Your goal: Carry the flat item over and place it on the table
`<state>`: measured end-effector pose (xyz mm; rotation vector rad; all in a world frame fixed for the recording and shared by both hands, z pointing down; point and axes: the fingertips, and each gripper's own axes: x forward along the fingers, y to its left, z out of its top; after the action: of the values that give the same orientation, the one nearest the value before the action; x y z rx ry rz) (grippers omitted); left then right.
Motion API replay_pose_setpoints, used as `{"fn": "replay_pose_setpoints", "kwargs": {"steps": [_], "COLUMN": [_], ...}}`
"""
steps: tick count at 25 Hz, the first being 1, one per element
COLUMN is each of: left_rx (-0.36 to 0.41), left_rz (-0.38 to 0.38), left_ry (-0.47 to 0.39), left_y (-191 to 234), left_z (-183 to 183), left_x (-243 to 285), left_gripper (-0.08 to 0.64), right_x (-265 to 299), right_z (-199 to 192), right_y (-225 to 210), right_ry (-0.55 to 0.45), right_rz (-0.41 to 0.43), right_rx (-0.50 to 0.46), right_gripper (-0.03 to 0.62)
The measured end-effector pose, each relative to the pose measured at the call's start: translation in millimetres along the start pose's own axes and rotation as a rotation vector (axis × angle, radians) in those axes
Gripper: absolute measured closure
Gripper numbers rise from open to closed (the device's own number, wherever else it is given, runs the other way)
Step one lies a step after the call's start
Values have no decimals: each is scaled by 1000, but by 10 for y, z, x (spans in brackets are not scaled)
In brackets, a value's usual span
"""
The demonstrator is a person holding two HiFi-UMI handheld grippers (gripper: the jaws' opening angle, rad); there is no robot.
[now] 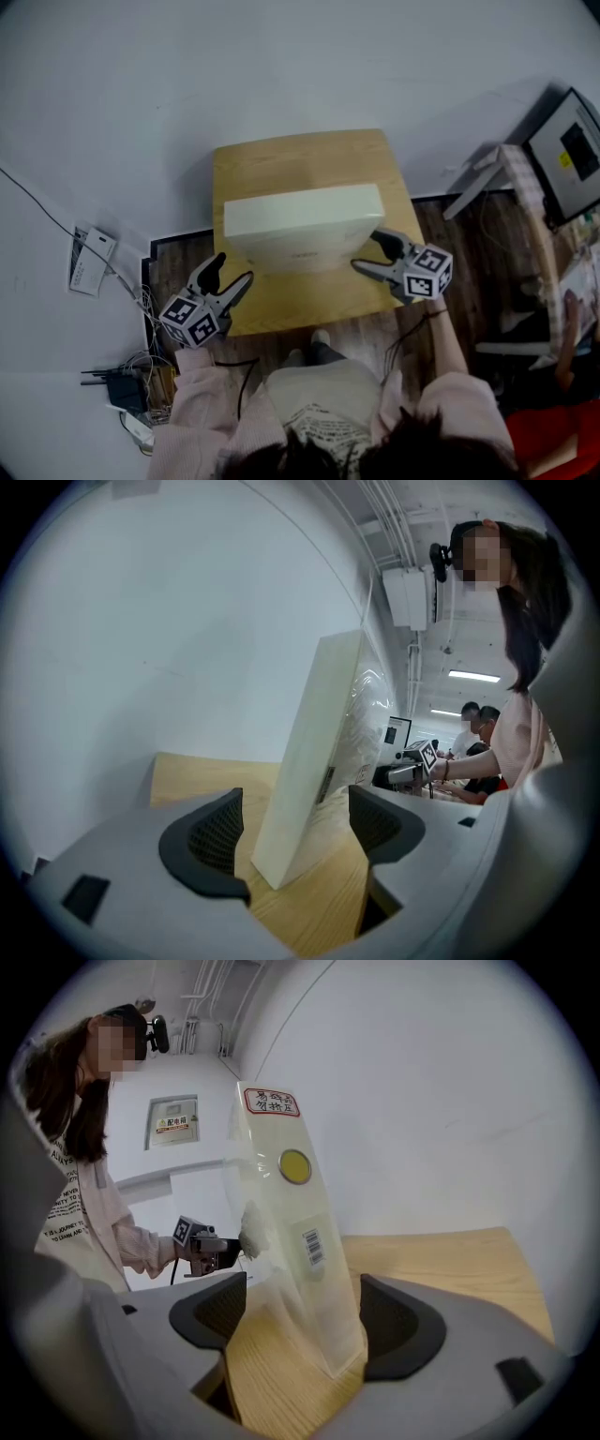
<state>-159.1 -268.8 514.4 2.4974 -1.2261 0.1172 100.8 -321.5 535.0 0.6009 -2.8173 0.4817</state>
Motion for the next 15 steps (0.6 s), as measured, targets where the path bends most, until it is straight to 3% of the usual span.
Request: {"fn": "replay_pose_setpoints", "kwargs": {"steps": [4, 7, 10, 15], "left_rx": [16, 22, 41, 55], "left_rz": [18, 23, 32, 3], "left_ry": [-1, 1, 7, 14], "left_y": [-46, -112, -175, -343], "left_z": [-18, -24, -41, -93], "left_x": [-81, -134, -198, -255], "left_gripper": [279, 305, 408, 466], "right_x": [-72, -120, -149, -171], "right_z": [-18, -27, -36, -35], "right_y": [103, 215, 333, 552], "right_ry": [-19, -33, -59, -115], "right_rz": [-40, -80, -114, -131], "right_rx": [-2, -23, -17, 4], "right_gripper": [249, 327, 396, 430]}}
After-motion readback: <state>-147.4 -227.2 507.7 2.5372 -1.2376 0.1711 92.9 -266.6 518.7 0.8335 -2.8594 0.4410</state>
